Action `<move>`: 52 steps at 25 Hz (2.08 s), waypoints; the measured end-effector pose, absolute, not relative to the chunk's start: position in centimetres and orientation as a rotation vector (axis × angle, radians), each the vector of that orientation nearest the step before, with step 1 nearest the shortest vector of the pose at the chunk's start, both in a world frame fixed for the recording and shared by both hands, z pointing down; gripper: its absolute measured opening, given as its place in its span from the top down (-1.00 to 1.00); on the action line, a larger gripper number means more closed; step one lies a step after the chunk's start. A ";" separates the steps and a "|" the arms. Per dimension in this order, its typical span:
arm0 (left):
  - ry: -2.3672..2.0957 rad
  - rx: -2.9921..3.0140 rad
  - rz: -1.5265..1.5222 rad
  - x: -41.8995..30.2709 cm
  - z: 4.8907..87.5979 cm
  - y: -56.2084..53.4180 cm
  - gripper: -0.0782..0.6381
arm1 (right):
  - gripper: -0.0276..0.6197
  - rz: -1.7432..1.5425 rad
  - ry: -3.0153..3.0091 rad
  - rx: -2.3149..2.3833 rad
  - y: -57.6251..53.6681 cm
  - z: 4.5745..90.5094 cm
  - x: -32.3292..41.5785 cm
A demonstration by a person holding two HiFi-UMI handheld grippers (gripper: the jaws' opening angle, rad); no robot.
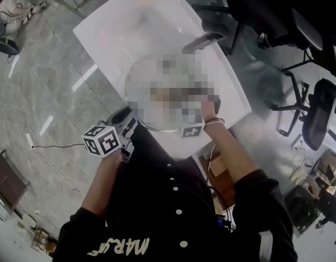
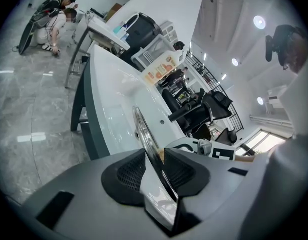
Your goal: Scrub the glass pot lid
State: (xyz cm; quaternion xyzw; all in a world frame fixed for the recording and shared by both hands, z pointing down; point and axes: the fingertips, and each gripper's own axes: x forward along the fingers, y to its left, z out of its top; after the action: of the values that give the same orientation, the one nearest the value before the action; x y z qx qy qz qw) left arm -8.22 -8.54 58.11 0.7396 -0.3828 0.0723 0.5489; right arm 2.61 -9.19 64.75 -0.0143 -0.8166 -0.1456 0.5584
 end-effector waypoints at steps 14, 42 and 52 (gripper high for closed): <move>-0.937 1.763 0.197 -8.2 57.8 -8.3 0.42 | 0.47 -0.329 -1.913 -0.144 -4.3 63.5 4.3; -0.935 1.737 0.160 -8.1 57.5 -8.4 0.44 | 0.47 -0.466 -2.085 0.228 -13.9 57.8 0.1; -0.897 1.739 0.154 -8.0 57.6 -8.6 0.45 | 0.47 -0.529 -2.049 0.413 -18.9 61.0 -3.9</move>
State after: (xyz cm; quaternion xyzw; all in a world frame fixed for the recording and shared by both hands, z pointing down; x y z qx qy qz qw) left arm -7.96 -8.61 57.65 0.7364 -0.3797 0.0652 0.5561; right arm -3.86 -18.93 61.00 0.1686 -0.8374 -0.2162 0.4729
